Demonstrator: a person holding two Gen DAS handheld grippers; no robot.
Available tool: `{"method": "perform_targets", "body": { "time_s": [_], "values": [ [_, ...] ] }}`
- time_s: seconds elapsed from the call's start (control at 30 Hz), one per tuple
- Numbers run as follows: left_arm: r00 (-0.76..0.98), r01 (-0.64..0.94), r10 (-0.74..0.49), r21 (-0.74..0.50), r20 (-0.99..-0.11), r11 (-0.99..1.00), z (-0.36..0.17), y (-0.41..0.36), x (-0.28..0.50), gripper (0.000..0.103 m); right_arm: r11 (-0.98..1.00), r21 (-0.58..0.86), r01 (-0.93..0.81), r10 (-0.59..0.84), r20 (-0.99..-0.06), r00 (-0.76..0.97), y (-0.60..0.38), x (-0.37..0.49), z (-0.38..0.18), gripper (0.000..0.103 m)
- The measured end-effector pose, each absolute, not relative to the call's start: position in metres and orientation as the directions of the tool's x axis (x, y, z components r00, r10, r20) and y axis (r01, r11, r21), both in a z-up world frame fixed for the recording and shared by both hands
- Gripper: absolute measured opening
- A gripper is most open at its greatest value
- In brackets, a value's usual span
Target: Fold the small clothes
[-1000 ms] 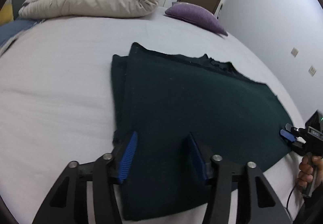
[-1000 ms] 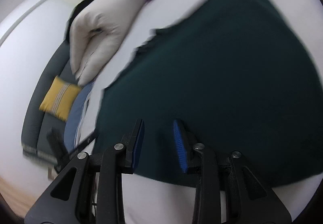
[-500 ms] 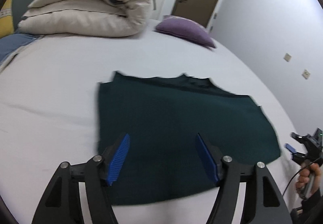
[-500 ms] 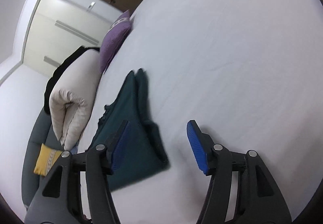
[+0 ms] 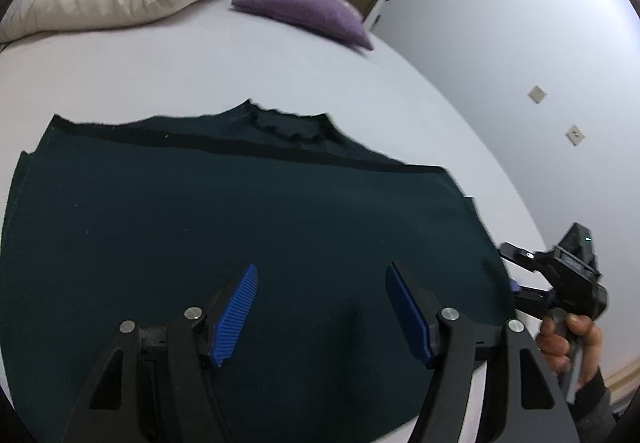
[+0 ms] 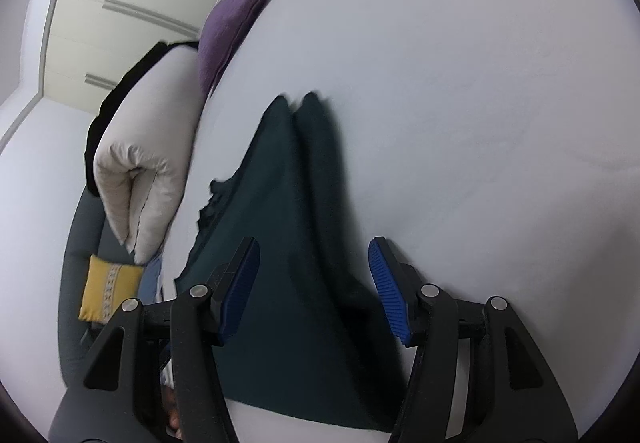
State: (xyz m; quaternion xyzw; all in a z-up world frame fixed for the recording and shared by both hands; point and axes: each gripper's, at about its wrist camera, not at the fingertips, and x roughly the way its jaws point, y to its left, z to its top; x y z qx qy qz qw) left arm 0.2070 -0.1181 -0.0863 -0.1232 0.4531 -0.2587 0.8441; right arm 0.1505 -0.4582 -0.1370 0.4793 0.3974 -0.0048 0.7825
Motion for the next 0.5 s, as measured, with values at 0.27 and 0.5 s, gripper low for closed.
{"method": "perform_targets", "body": {
  "time_s": [0.27,0.5],
  "values": [
    [0.445,0.308,-0.552,-0.458,-0.706,0.834,-0.101,-0.107,0.211,0.069,0.576,0.741,0.346,0.441,-0.638,0.632,-0.438,0.178,-0.145,0.042],
    [0.446,0.296,-0.518,-0.426,-0.73,0.855,-0.107,-0.114,0.211,0.069,0.595,0.71,0.376,0.406,-0.67,0.622,-0.43,0.182,-0.153,0.015]
  ]
}}
